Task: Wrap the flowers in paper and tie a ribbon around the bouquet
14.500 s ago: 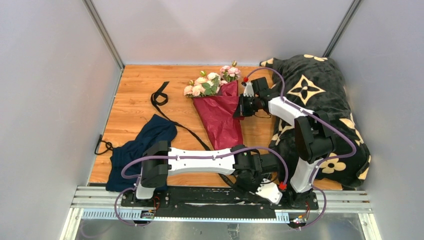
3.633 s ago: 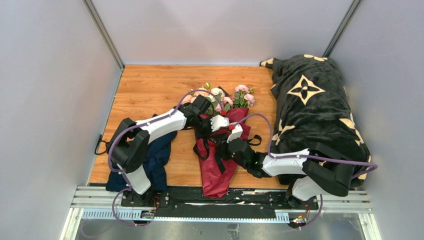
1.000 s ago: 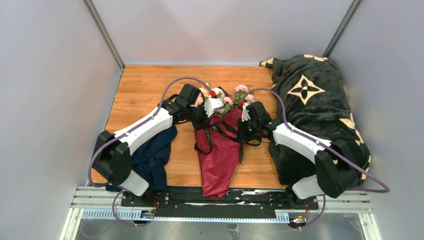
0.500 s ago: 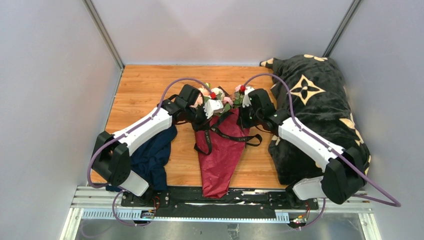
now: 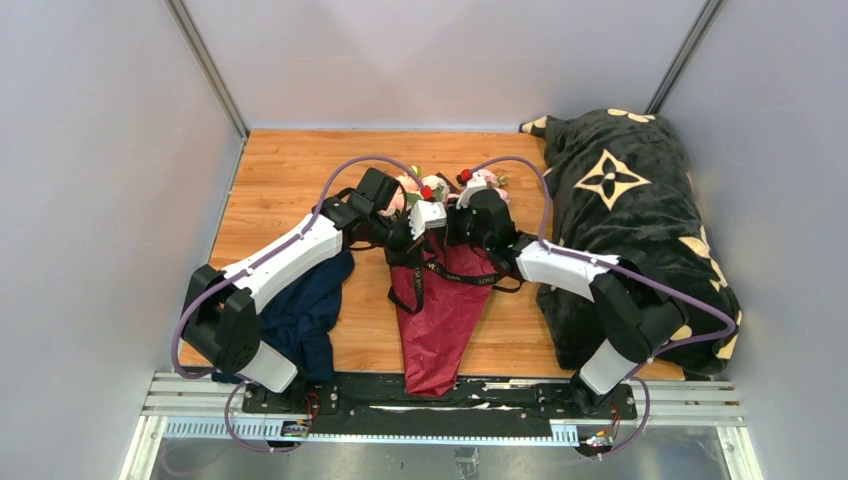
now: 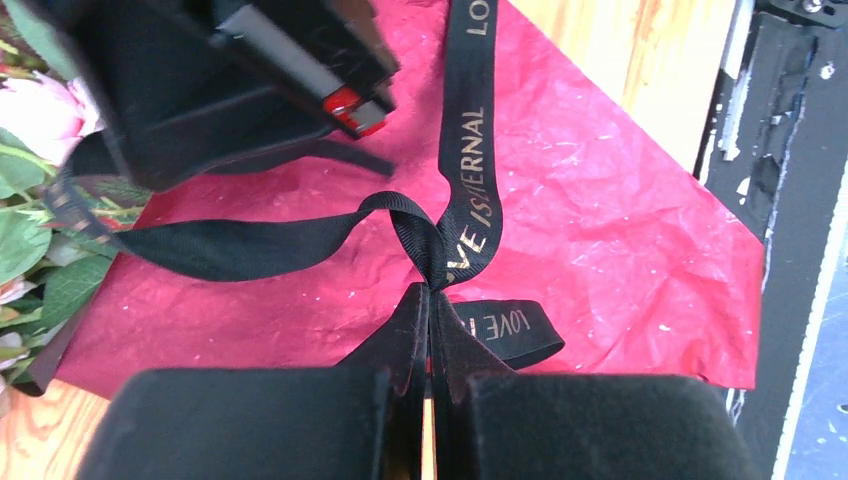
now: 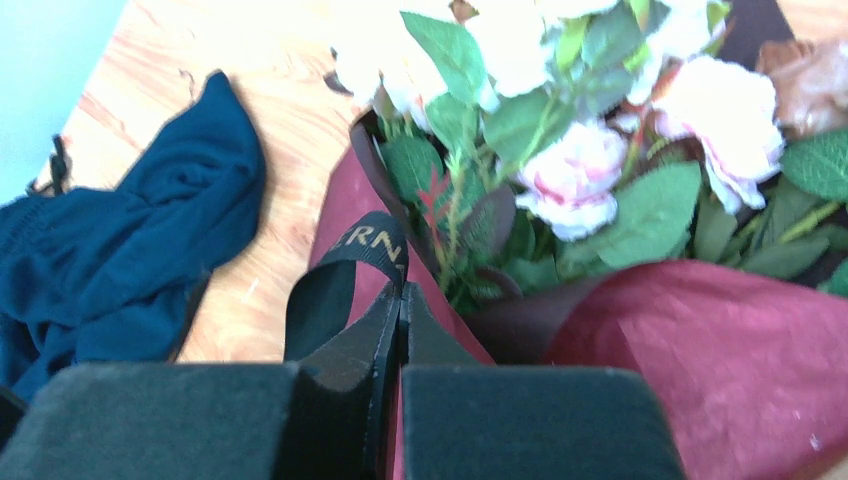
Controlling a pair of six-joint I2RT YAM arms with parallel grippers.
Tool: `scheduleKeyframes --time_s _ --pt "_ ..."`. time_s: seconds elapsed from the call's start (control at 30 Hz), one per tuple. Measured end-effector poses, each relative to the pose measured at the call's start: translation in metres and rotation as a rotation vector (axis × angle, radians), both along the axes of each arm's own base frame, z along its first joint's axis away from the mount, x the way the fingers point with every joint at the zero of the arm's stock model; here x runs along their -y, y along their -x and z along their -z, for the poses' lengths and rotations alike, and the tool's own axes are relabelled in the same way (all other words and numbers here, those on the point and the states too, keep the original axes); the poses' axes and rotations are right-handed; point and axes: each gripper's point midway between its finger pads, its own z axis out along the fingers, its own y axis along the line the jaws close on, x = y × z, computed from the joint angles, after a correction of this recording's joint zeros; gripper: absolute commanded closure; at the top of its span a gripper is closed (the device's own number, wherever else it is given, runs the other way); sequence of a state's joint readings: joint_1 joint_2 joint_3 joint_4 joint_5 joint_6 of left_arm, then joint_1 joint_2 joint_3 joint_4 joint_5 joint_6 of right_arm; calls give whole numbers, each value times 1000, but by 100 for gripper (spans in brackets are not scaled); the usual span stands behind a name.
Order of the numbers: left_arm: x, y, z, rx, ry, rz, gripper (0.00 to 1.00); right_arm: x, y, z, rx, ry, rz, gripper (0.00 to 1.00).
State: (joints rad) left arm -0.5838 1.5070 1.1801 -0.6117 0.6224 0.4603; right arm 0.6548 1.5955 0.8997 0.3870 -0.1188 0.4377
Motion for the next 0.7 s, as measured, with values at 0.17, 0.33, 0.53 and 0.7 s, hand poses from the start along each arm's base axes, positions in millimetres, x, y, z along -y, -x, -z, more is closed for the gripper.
scheduleKeyframes --time_s 0.17,0.33,0.53,0.7 --pt "1 5 -1 -21 8 8 100 -11 -7 -9 30 -43 0 100" --pt "-2 -7 -6 -1 17 -42 100 -4 24 1 -89 -20 -52 96" --pt "-5 -17 -8 22 13 -76 100 19 76 35 -337 170 -164 49" --pt "-7 -20 -2 33 4 -94 100 45 75 21 -369 332 -114 47"
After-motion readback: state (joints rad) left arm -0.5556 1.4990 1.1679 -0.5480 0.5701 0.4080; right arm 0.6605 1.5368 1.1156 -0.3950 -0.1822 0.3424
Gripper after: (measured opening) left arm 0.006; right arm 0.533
